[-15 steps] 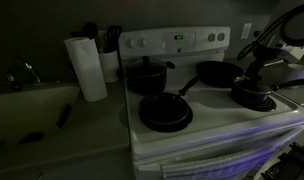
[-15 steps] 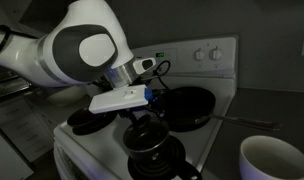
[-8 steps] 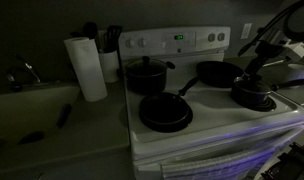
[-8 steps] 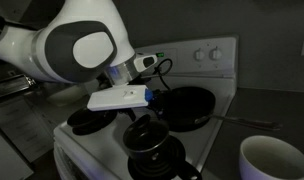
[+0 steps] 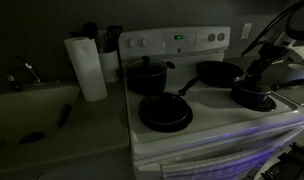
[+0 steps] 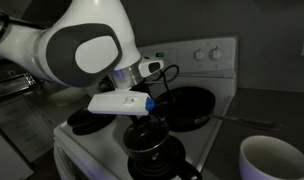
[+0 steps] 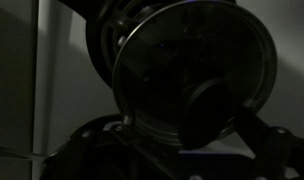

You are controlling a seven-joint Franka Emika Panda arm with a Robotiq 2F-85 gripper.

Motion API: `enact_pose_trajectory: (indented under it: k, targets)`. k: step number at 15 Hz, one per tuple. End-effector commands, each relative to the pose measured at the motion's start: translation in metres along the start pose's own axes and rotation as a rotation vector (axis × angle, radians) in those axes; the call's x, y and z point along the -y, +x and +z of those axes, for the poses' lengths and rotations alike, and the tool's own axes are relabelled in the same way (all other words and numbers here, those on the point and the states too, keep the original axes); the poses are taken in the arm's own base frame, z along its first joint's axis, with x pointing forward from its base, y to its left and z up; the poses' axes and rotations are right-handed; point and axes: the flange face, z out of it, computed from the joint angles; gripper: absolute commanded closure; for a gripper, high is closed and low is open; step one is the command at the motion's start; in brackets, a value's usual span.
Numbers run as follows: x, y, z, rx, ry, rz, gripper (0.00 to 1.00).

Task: Remove the lid from the black pot on the bottom right plate

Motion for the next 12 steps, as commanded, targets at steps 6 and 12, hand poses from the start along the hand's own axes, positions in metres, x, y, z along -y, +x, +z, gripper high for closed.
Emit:
enact_pose_trajectory:
  k: [6, 12]
  targets:
    - [0.0033, -0.0043, 0.0004, 0.019, 0.018, 0.01, 0.48]
    - [0.0069, -0.0017, -0.006, 0.012, 0.015, 0.002, 0.85]
